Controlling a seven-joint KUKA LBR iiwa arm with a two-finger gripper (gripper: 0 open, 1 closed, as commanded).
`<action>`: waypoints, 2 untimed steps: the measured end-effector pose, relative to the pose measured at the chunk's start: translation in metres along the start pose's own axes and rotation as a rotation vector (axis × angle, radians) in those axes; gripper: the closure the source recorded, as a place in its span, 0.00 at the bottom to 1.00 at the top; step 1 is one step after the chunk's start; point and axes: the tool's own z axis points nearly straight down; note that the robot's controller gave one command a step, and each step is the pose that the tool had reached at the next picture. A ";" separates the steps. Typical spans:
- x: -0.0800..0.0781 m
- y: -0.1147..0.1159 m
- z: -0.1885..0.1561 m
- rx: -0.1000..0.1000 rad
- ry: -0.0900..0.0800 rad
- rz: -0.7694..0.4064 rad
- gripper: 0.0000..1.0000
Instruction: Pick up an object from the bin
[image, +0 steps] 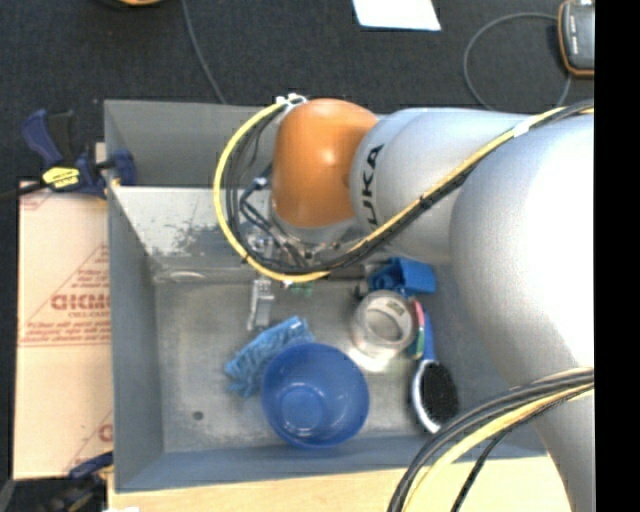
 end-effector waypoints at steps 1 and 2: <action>0.012 -0.030 0.003 0.005 0.009 -0.170 0.00; -0.006 0.009 0.041 -0.003 -0.005 -0.173 0.00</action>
Offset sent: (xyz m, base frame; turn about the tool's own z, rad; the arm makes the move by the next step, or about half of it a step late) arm 0.0065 0.0085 -0.0403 -0.1707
